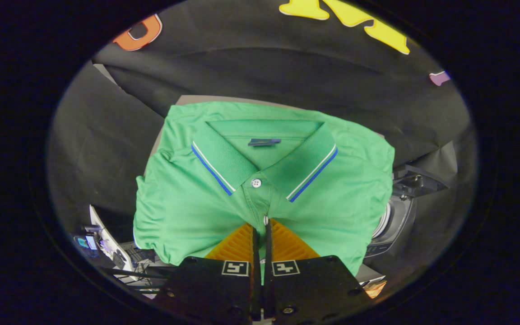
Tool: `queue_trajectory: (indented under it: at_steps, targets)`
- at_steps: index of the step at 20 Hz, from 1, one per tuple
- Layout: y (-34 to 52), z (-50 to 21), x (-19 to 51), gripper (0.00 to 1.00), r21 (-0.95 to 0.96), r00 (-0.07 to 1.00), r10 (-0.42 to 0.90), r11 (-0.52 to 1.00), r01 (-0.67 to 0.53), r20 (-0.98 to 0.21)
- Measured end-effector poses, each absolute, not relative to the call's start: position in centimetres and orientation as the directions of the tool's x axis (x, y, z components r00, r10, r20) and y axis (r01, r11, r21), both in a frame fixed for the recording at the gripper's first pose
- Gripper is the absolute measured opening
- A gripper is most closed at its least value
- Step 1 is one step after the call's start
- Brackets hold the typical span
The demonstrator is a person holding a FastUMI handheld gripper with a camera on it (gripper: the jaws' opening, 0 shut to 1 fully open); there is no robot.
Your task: Put the clothes into the washing machine and then close the washing machine lid.
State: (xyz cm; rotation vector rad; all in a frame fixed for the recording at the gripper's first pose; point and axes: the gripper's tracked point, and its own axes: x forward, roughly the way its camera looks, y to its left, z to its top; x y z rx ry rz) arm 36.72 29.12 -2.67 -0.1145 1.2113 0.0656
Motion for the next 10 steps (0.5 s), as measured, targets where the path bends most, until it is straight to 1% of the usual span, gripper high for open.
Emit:
queue_trajectory:
  at_steps: [7,10]
  targets:
    - [27.2,3.1,36.0,0.06,-0.041,0.447,-0.012,0.998,-0.057,-0.895]
    - [24.6,4.8,35.4,0.06,-0.085,0.494,-0.058,0.996,-0.032,-0.868]
